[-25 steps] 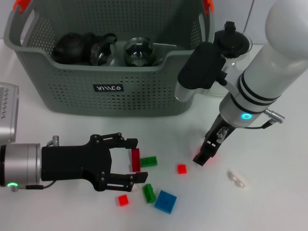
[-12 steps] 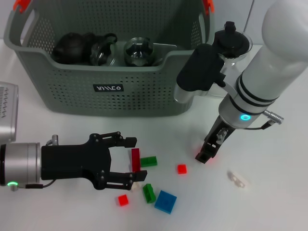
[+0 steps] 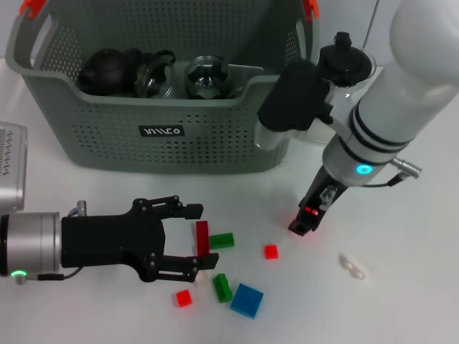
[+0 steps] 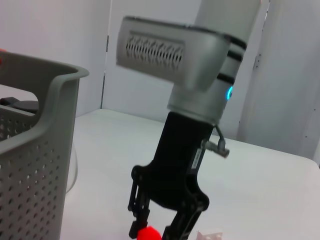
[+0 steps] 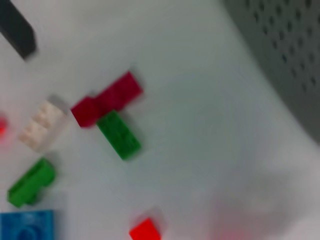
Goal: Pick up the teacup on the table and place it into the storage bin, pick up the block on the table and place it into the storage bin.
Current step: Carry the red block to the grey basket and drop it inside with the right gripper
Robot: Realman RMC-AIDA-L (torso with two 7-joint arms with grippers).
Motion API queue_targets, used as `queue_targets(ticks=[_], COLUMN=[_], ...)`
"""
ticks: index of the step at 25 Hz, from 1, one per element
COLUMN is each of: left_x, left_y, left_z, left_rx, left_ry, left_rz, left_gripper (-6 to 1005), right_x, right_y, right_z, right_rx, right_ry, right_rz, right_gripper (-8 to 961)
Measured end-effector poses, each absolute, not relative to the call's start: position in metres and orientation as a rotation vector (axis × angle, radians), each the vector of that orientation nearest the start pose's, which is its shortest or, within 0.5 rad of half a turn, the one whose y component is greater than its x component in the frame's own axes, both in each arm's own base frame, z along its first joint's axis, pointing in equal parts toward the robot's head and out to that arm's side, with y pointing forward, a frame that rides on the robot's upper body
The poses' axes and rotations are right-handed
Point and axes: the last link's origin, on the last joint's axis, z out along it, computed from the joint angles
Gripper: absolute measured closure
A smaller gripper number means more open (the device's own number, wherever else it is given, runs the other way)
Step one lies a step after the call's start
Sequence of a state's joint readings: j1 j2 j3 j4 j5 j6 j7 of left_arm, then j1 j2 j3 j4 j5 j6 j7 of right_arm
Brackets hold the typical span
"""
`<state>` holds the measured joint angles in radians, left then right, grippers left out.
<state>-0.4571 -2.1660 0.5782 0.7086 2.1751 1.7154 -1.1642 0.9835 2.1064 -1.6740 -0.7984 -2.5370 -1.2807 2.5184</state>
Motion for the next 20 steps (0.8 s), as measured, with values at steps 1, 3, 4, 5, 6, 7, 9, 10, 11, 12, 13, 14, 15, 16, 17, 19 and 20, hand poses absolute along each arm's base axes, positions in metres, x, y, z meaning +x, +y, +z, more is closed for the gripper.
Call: queue_targets(ticks=[1, 3, 4, 5, 6, 7, 9, 10, 11, 12, 13, 14, 15, 16, 17, 19, 20], left_x=[-0.272, -0.272, -0.272, -0.272, -0.273, -0.273, -0.273, -0.273, -0.274, -0.274, -0.274, -0.273, -0.273, -0.273, -0.272, -0.272, -0.272], left_y=[0.281, 0.281, 0.281, 0.281, 0.28, 0.28, 0.279, 0.279, 0.279, 0.279, 0.279, 0.28, 0.28, 0.28, 0.28, 0.281, 0.281], left_z=[-0.023, -0.023, -0.023, -0.023, -0.022, -0.022, -0.022, -0.022, -0.022, -0.022, -0.022, -0.022, -0.023, -0.023, -0.023, -0.022, -0.022], left_rx=[-2.853, -2.853, -2.852, -2.852, -2.852, -2.851, -2.85, -2.85, -2.85, -2.85, -2.85, -2.85, -2.851, -2.852, -2.852, -2.853, -2.852], left_ry=[-0.431, -0.431, -0.431, -0.431, -0.433, -0.436, -0.44, -0.44, -0.442, -0.441, -0.442, -0.442, -0.441, -0.439, -0.438, -0.438, -0.438], left_rz=[-0.705, -0.705, -0.703, -0.703, -0.702, -0.701, -0.701, -0.701, -0.7, -0.701, -0.701, -0.702, -0.703, -0.703, -0.704, -0.704, -0.704], left_gripper=[137, 137, 137, 137, 137, 137, 137, 137, 137, 137, 138, 138, 138, 138, 138, 138, 138], right_x=[0.138, 0.128, 0.116, 0.107, 0.097, 0.084, 0.056, 0.041, 0.031, 0.016, 0.007, -0.003, -0.009, -0.015, -0.02, -0.02, -0.019], right_y=[0.38, 0.378, 0.376, 0.374, 0.374, 0.371, 0.365, 0.363, 0.362, 0.362, 0.363, 0.366, 0.37, 0.376, 0.391, 0.4, 0.409], right_z=[-0.094, -0.086, -0.075, -0.066, -0.055, -0.042, -0.013, 0.004, 0.017, 0.035, 0.05, 0.064, 0.073, 0.082, 0.086, 0.084, 0.08], right_rx=[-2.752, -2.77, -2.791, -2.805, -2.819, -2.845, -2.902, -2.929, -2.937, -2.951, -2.947, -2.936, -2.916, -2.883, -2.822, -2.795, -2.769], right_ry=[0.56, 0.559, 0.561, 0.563, 0.556, 0.556, 0.545, 0.533, 0.519, 0.504, 0.489, 0.474, 0.463, 0.458, 0.457, 0.459, 0.465], right_rz=[-0.78, -0.748, -0.706, -0.676, -0.627, -0.57, -0.4, -0.297, -0.208, -0.086, 0.005, 0.097, 0.159, 0.219, 0.245, 0.225, 0.197], right_gripper=[511, 520, 520, 519, 519, 519, 519, 519, 520, 520, 520, 520, 520, 521, 521, 521, 521])
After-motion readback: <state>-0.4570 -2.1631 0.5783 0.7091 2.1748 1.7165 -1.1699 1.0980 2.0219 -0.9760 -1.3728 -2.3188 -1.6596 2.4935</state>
